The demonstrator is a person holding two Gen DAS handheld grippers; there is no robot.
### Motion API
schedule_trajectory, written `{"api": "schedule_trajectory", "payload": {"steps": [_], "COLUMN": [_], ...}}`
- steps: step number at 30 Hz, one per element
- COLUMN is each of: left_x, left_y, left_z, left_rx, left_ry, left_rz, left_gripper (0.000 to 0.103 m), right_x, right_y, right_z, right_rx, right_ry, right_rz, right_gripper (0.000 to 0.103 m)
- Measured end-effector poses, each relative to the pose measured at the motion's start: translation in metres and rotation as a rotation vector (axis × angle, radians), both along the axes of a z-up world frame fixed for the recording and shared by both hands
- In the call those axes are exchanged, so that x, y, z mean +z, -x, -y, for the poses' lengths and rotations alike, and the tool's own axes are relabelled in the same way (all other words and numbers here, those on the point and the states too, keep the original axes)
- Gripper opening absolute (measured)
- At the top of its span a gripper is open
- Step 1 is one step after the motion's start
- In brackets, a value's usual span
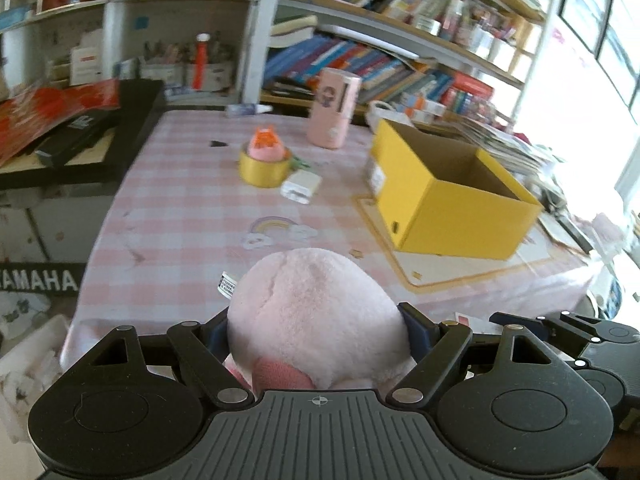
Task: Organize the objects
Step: 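Carry the pink pig and small white box toward the yellow box with both tools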
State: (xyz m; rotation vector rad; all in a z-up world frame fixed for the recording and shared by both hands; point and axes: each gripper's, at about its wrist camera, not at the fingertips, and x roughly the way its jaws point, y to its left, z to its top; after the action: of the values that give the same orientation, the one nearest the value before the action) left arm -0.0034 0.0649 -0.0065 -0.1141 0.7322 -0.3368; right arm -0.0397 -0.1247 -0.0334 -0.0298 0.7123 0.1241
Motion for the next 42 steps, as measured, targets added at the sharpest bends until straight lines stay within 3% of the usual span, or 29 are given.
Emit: {"api": "schedule_trajectory", "payload": {"steps": [7, 20, 42], "left_x": [0.003, 0.003, 0.014], "left_y": [0.001, -0.007, -0.057], "left_z": [0.022, 0.056, 0.106], "left_rx": [-0.103, -0.207, -0.26], "left_ry": [0.004, 0.004, -0.034], "left_rz": [0.018, 0.02, 0.079], "left_gripper": [0.083, 0.083, 0.083], "right_x": [0.004, 0.005, 0.007], "right_y": [0.02, 0.031, -0.016], "right_z": [0.019, 0.046, 0.096], "right_rx": [-0.106, -0.207, -0.262], "right_ry": [0.006, 0.02, -0.023], "right_rz": [0.009, 0.004, 0.012], "right_gripper": [0.058, 0.058, 0.058]}}
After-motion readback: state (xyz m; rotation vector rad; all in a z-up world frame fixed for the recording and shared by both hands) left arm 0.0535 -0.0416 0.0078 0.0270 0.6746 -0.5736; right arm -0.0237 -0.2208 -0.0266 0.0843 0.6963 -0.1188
